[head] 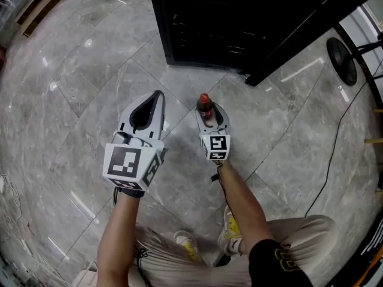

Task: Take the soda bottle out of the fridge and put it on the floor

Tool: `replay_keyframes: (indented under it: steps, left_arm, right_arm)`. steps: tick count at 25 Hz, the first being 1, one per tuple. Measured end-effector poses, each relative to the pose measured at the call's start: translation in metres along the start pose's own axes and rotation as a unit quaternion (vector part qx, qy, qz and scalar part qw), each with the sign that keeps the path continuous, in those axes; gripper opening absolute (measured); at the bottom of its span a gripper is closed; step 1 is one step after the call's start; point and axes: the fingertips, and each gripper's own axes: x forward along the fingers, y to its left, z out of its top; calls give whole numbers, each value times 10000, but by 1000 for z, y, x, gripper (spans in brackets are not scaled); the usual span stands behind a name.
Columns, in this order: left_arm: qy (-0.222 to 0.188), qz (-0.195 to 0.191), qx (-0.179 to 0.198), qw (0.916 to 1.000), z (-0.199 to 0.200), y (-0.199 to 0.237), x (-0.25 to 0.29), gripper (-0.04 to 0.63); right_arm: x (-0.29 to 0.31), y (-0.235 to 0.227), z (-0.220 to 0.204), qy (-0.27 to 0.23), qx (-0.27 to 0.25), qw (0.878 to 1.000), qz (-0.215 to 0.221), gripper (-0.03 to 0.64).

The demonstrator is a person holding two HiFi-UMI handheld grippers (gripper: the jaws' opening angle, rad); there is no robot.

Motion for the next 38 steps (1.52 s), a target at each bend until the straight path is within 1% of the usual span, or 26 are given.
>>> replay_keyframes:
  steps: [3,7,22,27,31,35,38]
  left_arm:
    - [-6,-43,50,10000,0,-3,0,15]
    - [-88,-85,205,9997,6,-5,-3,17]
    - [-72,-119,155,9998,8,-6,-7,16]
    - [-96,-150,296,9994,13,-12,-6,17]
    - [-137,-160,274,9994,17,-13,-7,16]
    - [-198,-121,253,9994,22,-11,-7,16]
    - [-223,-134,279,9993,25,-13,-6,17]
  right_arm:
    - [-3,1,-2,59,-57,10000,46,247]
    - [-4,3,-3,144,-118,9998,96,249]
    - [-14,1,-4,326,3,9995,25,249]
    - [-22,-2,-8,406,61,9991,-48,248]
    - [-23,1,-10,615,-5,9981,-9,249]
    - [-36,2,-12,996,-99,9950,34,258]
    - [-55,-3,-8,1096,130,9939,-44,275]
